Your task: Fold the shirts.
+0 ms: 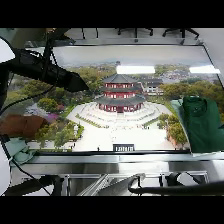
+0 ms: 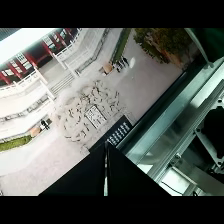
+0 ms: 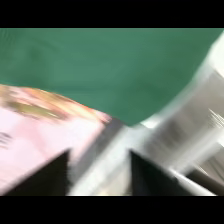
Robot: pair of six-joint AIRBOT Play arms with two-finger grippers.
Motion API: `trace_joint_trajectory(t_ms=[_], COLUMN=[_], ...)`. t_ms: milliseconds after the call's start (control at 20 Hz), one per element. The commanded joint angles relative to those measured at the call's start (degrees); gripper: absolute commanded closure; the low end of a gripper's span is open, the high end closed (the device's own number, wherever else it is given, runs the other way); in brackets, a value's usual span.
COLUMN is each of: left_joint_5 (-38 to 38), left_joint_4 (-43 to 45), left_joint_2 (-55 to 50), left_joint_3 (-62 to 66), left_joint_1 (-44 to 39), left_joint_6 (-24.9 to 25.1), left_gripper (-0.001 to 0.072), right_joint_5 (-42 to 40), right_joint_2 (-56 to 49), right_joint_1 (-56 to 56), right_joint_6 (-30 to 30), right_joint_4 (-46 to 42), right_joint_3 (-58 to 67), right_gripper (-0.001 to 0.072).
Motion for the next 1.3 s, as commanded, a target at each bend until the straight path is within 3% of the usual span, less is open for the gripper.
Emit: trace_joint_trajectory(t_ms=[0, 150, 300, 600, 850, 1250], left_joint_5=[0.02, -0.59, 1.44, 9.2, 13.75, 17.66], left_joint_4=[-0.15, -0.2, -0.17, -0.02, 0.07, 0.33], left_joint_2=[-0.04, 0.09, 2.58, 16.02, 24.44, 29.44], left_joint_3=[-0.02, -0.04, -3.58, -27.71, -38.95, -44.96], left_joint_1=[2.49, 4.39, 4.33, 3.89, 4.48, 4.48], left_joint_6=[-0.26, -1.88, -2.95, -1.2, -1.2, -1.18], left_gripper=[0.0688, 0.0689, 0.0689, 0.0689, 0.0688, 0.0688], right_joint_5=[-8.13, -18.25, -22.6, -28.57, -29.55, -29.33], right_joint_2=[-0.46, -0.5, -0.5, -3.43, -7.39, -10.69], right_joint_1=[4.37, 15.87, 32.92, 62.1, 66.62, 66.6], right_joint_6=[-2.86, -6.45, -8.15, -8.15, -8.13, -8.13], right_joint_4=[12.9, 20.74, 18.78, 9.97, 10.34, 10.51], right_joint_3=[0.85, 0.85, 0.17, -3.15, -3.17, -3.15], right_gripper=[0.0643, 0.0689, 0.069, 0.069, 0.0689, 0.0689])
